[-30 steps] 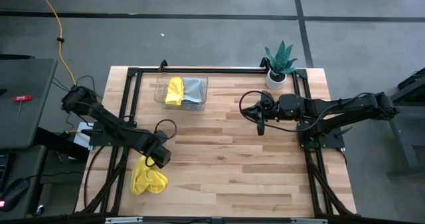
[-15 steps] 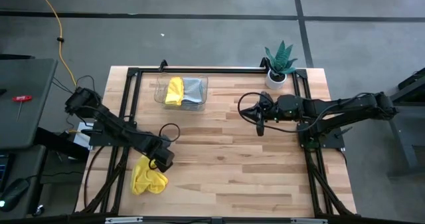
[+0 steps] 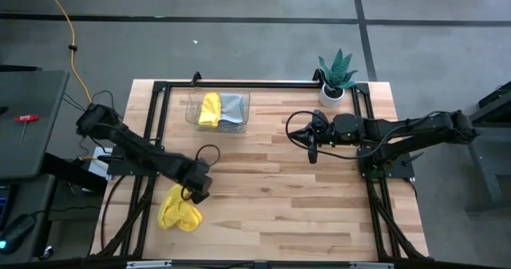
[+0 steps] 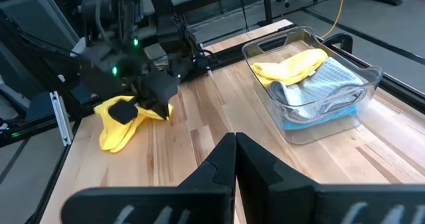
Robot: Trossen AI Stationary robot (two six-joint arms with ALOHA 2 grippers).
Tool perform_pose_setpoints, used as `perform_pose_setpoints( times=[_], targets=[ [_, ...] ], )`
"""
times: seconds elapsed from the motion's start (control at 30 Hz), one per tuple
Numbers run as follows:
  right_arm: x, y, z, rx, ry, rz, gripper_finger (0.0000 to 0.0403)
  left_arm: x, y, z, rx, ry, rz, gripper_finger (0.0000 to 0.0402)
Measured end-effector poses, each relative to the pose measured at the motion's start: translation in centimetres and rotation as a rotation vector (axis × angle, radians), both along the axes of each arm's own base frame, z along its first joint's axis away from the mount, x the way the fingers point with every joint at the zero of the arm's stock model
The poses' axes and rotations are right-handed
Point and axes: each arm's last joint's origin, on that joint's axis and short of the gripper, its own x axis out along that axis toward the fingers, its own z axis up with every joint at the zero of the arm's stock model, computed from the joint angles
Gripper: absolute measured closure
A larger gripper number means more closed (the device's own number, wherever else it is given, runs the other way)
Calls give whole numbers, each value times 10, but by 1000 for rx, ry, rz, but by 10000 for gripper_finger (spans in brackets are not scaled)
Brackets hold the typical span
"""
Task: Fold microfiber towels
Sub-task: Fold the yellow towel
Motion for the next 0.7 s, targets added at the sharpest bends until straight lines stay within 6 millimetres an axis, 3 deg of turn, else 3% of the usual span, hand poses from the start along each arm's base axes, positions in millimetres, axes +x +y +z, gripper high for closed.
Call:
perform_pose_setpoints(
  times=[0.23, 0.47, 0.7],
  targets=[
    [1, 0, 0, 2, -4, 0, 402, 30, 31, 46, 21, -257, -60, 398],
    [2, 0, -2, 2, 6, 0, 402, 81, 71, 115, 123, -633, -143, 401],
    [4, 0, -4, 51, 8, -12, 402, 92, 85, 186, 274, -808, -336, 401]
  ],
)
